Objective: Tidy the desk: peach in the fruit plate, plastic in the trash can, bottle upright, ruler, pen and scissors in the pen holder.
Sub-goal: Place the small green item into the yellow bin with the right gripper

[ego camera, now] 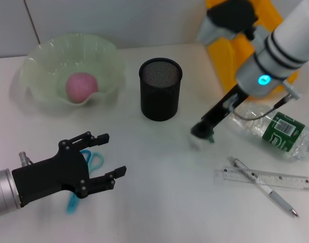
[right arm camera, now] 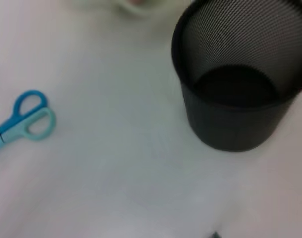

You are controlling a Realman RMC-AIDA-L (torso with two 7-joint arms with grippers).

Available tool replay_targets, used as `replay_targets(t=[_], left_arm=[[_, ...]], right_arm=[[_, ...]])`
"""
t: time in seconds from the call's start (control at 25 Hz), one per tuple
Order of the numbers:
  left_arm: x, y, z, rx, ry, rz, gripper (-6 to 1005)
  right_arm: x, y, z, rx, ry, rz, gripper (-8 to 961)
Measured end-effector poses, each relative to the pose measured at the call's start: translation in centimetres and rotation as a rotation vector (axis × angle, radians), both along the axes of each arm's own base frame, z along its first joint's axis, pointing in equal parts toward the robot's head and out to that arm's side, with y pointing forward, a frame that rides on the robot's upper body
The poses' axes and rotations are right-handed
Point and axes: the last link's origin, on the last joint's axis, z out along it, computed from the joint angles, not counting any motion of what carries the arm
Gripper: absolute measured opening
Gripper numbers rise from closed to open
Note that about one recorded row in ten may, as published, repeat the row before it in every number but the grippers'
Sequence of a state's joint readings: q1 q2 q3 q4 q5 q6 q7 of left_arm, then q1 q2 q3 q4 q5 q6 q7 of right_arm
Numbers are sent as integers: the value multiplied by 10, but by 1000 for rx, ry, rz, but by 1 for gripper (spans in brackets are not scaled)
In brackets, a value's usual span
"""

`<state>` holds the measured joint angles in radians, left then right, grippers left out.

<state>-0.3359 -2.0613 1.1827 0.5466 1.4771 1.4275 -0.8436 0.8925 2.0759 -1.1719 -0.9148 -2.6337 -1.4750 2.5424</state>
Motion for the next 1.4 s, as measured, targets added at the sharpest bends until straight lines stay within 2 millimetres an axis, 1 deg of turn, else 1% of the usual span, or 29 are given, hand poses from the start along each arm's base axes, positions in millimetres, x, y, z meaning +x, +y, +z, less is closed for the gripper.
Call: replay_targets(t=[0.16,0.28,0.52,0.64,0.8,0.92,0.96,1.08,1.16,1.2,1.28,1.36,1.4], left_arm=[[0,0,0,0,0,-2,774],[1,1,0,0,0,-3,773],[1,0,0,-2,-3,-6,772],[2,0,0,-3,-4,-7,771],[2,0,0,-5,-7,-9,770],[2,0,0,-5,-7,-10,770],[2,0,0,-6,-8,-10,769],[2,0,0,-6,-8,-10,769],[2,0,0,-5,-7,-10,768],[2,0,0,-5,-7,-10,768],[2,-1,0,-5,-7,-9,768],[2,-1,1,-5,-7,-9,767],[2,-1,1,-5,-7,-9,767]], right_arm=[[-11,-4,28,59,6,19,352],[-15,-5,51,115,-8,22,353],[-12,1,95,280,-47,23,354],[-11,5,112,369,-75,37,354],[-4,13,128,477,-133,57,355],[3,21,131,535,-141,70,355],[9,27,130,568,-138,80,356],[14,32,127,597,-137,93,356],[25,40,121,623,-141,107,375],[25,40,121,623,-141,107,385],[33,44,115,627,-149,120,404],[43,50,105,636,-160,139,423],[43,50,105,636,-160,139,433]])
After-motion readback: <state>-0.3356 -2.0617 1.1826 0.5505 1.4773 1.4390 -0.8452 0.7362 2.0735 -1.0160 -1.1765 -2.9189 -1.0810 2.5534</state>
